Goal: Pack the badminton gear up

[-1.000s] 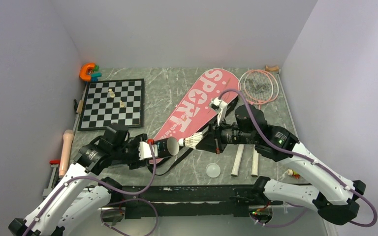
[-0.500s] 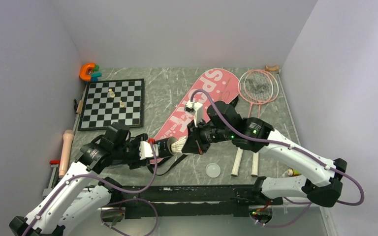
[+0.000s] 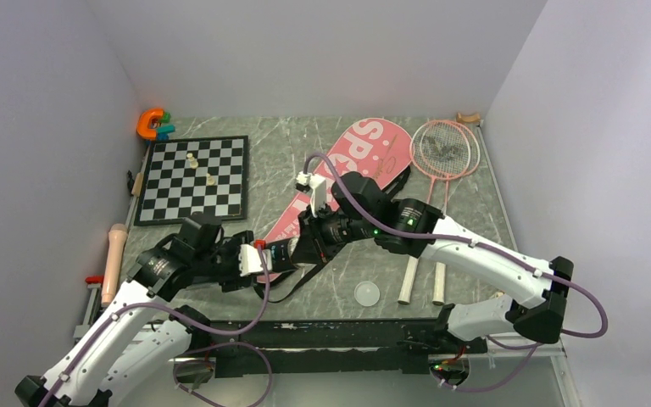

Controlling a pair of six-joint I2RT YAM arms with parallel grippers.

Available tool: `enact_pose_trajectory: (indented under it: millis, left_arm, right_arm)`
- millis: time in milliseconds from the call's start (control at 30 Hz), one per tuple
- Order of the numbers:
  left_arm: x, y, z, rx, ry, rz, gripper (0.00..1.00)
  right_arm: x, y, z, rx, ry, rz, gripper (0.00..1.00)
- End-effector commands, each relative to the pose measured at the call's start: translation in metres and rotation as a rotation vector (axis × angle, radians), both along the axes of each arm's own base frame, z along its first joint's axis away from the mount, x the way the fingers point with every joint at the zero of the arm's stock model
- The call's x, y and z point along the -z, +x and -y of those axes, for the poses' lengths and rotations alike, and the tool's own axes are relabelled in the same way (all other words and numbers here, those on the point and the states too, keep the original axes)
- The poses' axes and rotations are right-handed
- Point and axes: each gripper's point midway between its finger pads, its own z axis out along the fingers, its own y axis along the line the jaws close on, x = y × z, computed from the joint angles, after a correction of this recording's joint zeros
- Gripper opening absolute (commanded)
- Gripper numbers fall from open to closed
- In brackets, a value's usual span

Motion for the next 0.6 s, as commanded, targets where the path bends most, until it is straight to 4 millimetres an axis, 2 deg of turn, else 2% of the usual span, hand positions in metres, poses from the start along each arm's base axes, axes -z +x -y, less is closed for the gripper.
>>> enact_pose_trajectory:
  millis: [0,167,300,367,467,567]
  left_arm:
    - [-0.01,-0.001,0.005,0.034,-0.039,0.045,0.0]
    - [-0.01,-0.002,0.005,0.036,-0.045,0.047,0.0]
    - [-0.01,-0.002,0.005,0.037,-0.048,0.047,0.0]
    - [-0.011,-0.002,0.006,0.034,-0.05,0.051,0.0]
    - [-0.013,-0.001,0.006,0.033,-0.054,0.055,0.0]
    - [-0.015,-0.001,0.006,0.032,-0.054,0.057,0.0]
  right_arm:
    - [-0.035,0.007,-0.003,0.052,0.116,0.048,0.24]
    - [-0.065,-0.003,0.015,0.071,0.241,0.078,0.4]
    - [-0.075,-0.007,0.031,0.095,0.264,0.1,0.47]
    - [-0.074,-0.006,0.036,0.111,0.258,0.103,0.49]
    - [-0.061,0.0,0.041,0.156,0.215,0.106,0.49]
    - [-0.031,0.019,0.052,0.271,0.097,0.113,0.53]
